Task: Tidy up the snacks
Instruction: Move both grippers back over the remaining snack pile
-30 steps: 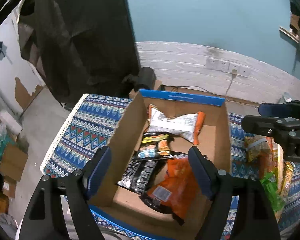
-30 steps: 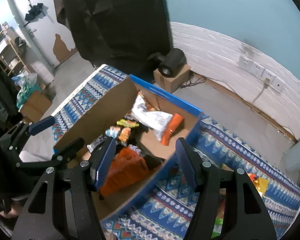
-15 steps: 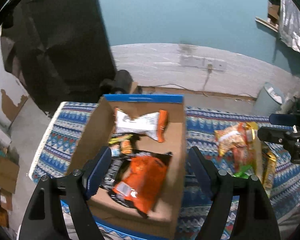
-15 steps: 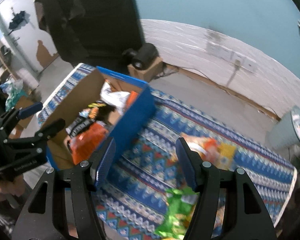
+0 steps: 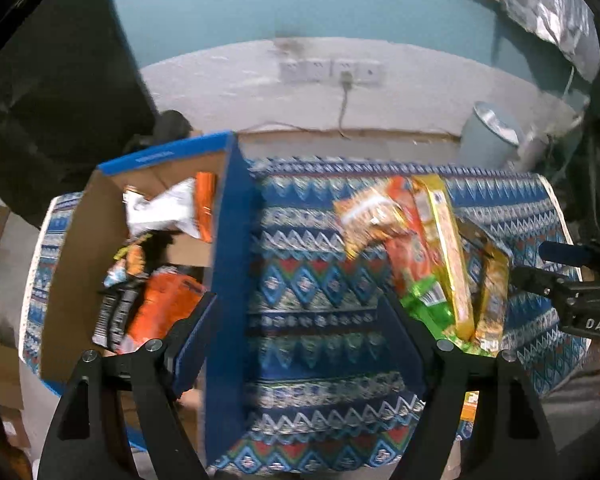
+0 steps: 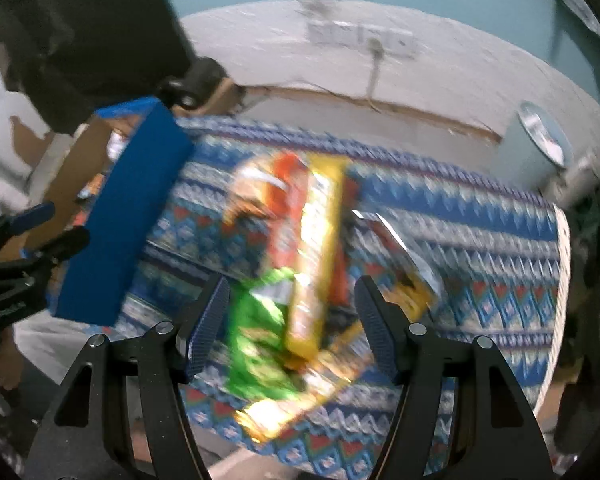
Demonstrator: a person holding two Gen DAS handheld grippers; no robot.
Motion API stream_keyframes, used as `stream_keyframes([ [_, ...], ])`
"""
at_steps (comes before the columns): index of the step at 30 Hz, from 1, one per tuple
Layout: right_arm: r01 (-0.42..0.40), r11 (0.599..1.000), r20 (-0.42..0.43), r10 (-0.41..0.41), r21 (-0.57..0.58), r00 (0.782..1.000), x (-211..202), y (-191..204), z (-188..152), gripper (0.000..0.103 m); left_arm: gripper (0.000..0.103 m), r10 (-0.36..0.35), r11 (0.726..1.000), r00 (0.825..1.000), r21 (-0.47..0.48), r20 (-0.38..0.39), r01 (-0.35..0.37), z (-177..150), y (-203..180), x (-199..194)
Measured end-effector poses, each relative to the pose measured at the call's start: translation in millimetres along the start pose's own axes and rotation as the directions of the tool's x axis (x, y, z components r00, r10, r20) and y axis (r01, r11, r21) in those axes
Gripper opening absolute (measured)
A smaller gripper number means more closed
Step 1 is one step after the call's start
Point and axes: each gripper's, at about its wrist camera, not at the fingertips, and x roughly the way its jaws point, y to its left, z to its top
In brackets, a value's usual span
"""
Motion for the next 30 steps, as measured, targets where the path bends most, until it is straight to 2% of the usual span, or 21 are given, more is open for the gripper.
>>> stream_keyframes([
  [3, 0.030, 0.999, -0.028, -0.029, 0.037, 0.999, 11, -16, -16, 0.067, 0.081, -0.003, 1.000, 0.999, 0.015, -0.040, 0.004, -4, -11, 14],
  [7, 0.066, 0.994, -0.072, -0.060, 0.082, 0.996, 30, -37, -33, 0.067, 0.081, -0.024, 1.000, 0.996, -0.010, -0.090, 0.024, -8, -20, 30],
  [19, 0.069, 0.982, -0.158, -0.041, 0.175, 0.987, 76, -53, -56, 0.067, 0.081, -0.028, 1.000, 0.992, -0.013, -0.120, 0.026, -12, -45, 59],
  [25, 0.073, 0.987, -0.179, -0.047, 0.141, 0.983, 87, -49, -58, 0.067, 0.081, -0.055, 0.998, 0.987, -0.050, -0.152, 0.048, -11, -55, 72],
  [30, 0.128, 0.988, -0.180, -0.112, 0.082, 0.977, 81, -50, -59, 0.066, 0.081, -0.136, 0.987, 0.971, -0.108, -0.196, 0.116, -9, -66, 81],
])
